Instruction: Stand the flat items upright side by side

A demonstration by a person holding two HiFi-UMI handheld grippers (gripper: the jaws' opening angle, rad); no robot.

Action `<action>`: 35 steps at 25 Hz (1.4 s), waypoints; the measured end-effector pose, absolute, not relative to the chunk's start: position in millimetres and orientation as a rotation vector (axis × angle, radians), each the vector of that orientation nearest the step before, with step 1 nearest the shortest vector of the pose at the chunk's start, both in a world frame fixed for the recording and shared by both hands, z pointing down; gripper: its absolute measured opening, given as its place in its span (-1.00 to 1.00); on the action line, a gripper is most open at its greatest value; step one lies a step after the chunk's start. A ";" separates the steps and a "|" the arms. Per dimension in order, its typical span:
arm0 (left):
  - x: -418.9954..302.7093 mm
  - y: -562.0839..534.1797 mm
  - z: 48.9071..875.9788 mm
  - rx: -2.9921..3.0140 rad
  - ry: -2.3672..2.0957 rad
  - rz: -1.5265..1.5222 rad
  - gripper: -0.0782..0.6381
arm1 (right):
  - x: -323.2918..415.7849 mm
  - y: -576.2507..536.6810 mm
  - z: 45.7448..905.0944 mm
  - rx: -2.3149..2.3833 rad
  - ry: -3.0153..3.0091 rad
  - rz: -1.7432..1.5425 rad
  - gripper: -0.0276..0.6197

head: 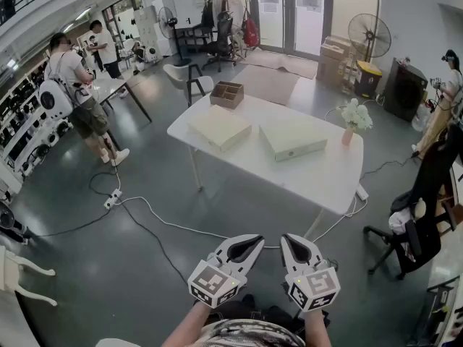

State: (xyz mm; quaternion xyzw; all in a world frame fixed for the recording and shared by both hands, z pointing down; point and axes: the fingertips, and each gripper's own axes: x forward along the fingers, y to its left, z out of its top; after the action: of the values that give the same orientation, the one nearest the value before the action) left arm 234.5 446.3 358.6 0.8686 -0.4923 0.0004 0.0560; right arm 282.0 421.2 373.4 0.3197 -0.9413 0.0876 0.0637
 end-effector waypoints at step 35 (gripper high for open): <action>128.7 370.0 414.5 2.440 -1.572 -0.056 -0.73 | 186.3 327.4 426.3 0.835 -2.829 0.464 -0.92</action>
State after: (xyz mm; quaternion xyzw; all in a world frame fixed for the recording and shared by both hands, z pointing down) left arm 128.7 370.0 414.5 0.8345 -0.5376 -0.0192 0.1190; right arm 186.3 327.4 426.3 0.2787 -0.9446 0.1549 0.0778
